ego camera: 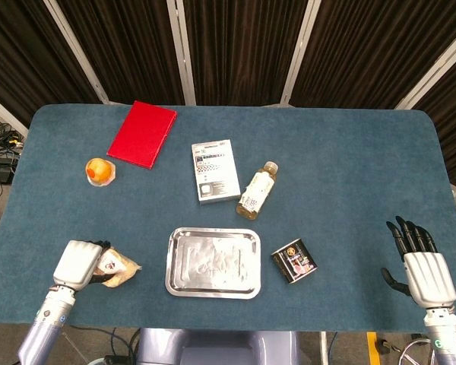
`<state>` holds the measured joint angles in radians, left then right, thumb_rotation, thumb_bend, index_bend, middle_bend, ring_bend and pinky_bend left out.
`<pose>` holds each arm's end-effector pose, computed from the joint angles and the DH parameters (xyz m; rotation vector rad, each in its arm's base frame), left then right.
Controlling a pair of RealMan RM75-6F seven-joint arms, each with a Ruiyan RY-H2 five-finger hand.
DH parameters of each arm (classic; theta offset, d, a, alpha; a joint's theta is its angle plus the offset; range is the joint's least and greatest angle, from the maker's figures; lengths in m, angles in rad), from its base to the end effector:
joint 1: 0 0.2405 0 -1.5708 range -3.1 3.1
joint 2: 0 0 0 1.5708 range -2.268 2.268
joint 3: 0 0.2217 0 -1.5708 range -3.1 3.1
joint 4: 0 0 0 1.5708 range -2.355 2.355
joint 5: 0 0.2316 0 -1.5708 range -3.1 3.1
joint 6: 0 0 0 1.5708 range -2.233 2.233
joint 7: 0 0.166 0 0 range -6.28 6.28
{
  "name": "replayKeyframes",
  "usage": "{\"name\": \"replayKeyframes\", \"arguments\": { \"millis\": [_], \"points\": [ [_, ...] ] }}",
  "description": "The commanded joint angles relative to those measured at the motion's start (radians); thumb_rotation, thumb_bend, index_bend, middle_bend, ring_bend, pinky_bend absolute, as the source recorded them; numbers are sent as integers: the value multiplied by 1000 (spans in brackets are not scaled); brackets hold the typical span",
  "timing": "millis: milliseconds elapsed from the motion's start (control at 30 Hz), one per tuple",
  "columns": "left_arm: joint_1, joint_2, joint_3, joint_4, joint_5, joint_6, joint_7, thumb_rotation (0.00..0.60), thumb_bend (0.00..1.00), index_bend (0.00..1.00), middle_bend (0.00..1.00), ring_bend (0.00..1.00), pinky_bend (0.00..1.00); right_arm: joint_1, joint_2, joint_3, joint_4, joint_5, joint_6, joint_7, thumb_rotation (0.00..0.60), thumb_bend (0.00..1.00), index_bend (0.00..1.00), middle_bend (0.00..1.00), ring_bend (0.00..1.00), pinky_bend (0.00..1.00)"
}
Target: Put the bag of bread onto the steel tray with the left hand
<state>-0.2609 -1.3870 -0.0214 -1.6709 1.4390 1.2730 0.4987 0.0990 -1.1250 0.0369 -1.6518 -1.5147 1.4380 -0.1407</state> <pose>-0.2106 0.2252 0.0068 -1.7244 -0.8117 -0.7606 -0.2778 -0.2020 0.1081 1.4768 -0.8569 0.8192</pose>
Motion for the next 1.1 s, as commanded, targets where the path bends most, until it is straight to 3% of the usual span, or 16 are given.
{"name": "replayKeyframes", "arguments": {
  "millis": [33, 167, 333, 433, 500, 567, 633, 833, 1100],
  "points": [
    [-13, 41, -37, -71, 90, 63, -71, 600, 325, 618, 651, 631, 685, 0, -1, -1, -2, -1, -1, -5, 600, 303, 0, 0, 0, 89],
    [-52, 41, -67, -122, 136, 63, -77, 600, 304, 569, 600, 594, 658, 0, -3, -2, -4, -2, 0, -11, 600, 302, 0, 0, 0, 90],
    [-122, -32, -101, -170, 92, -23, 7, 600, 246, 475, 468, 468, 583, 1, -1, 0, -2, 1, -2, -6, 600, 302, 0, 0, 0, 90],
    [-151, -90, -111, -171, 44, -64, 66, 600, 185, 354, 269, 270, 432, 1, 0, 1, 0, 2, -3, 0, 600, 302, 0, 0, 0, 90],
    [-170, -133, -113, -172, 4, -92, 118, 600, 147, 185, 94, 104, 314, 2, 2, 2, 2, 3, -4, 4, 600, 303, 0, 0, 0, 90],
    [-185, -164, -112, -177, -32, -114, 152, 600, 134, 62, 18, 29, 216, 2, 2, 2, 3, 3, -3, 7, 600, 303, 0, 0, 0, 90],
    [-192, -184, -110, -182, -59, -121, 174, 600, 122, 2, 0, 0, 136, 2, 3, 1, 3, 1, -4, 8, 600, 302, 0, 0, 0, 90],
    [-187, -167, -97, -189, -61, -93, 175, 600, 120, 0, 0, 0, 63, 2, 4, 0, 2, -1, -2, 10, 600, 302, 0, 0, 0, 90],
    [-51, 92, 3, -196, 26, 55, -19, 600, 108, 0, 0, 0, 50, 0, 4, -1, -3, 0, -2, -2, 600, 302, 0, 0, 0, 90]
  ]
}}
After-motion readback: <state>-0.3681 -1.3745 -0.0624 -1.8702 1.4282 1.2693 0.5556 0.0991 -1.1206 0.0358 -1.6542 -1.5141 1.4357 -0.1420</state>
